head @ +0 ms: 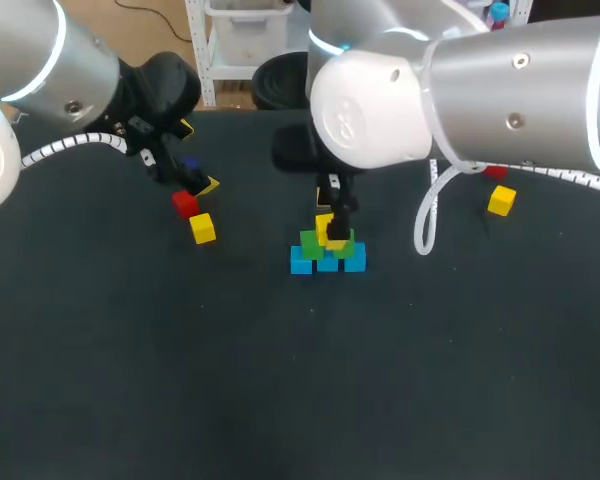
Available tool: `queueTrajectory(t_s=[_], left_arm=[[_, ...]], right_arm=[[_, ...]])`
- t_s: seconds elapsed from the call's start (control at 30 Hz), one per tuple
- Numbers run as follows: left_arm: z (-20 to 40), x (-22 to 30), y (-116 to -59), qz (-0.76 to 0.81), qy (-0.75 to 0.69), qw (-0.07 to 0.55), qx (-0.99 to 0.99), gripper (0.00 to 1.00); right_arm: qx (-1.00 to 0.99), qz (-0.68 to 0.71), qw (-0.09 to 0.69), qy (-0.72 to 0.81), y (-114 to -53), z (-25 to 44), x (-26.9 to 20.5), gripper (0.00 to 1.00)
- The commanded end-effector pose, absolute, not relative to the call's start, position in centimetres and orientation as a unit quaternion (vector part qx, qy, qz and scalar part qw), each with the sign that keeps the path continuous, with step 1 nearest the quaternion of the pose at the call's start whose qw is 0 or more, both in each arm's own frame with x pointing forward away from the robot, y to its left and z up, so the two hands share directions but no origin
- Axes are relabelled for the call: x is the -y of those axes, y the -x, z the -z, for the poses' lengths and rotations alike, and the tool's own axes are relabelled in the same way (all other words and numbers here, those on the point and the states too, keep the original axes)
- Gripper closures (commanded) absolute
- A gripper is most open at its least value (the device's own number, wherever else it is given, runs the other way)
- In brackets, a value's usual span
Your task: Place the blue cubes, place green cubes on the blue cubes, place the yellow cubes on the green cubes, then place the red cubes on the yellow cubes, and place purple cube on the red cubes.
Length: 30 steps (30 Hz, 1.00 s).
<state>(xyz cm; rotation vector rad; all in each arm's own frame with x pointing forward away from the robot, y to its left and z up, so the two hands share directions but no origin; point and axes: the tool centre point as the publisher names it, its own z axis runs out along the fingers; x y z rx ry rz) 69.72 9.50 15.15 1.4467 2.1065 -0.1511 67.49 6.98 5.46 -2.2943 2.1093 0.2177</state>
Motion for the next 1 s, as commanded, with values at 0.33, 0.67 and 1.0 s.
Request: queueTrajectory(t_s=[0.33, 0.67, 1.0], left_arm=[[-15.09, -9.59, -69.88, 0.059, -0.543, 0.287, -0.787, 0.00], [-15.09, -9.59, -69.88, 0.059, -0.543, 0.287, -0.787, 0.00], [-15.09, -9.59, -69.88, 0.059, -0.543, 0.287, -0.787, 0.00]], right_arm=[[-0.674, -0.071, 0.015, 0.735, -67.39, -5.50, -7.08, 0.32], [-0.673, -0.073, 0.014, 0.736, -67.38, -5.42, -7.19, 0.49], [-0.675, -0.074, 0.014, 0.734, -67.48, -5.33, -7.17, 0.50]])
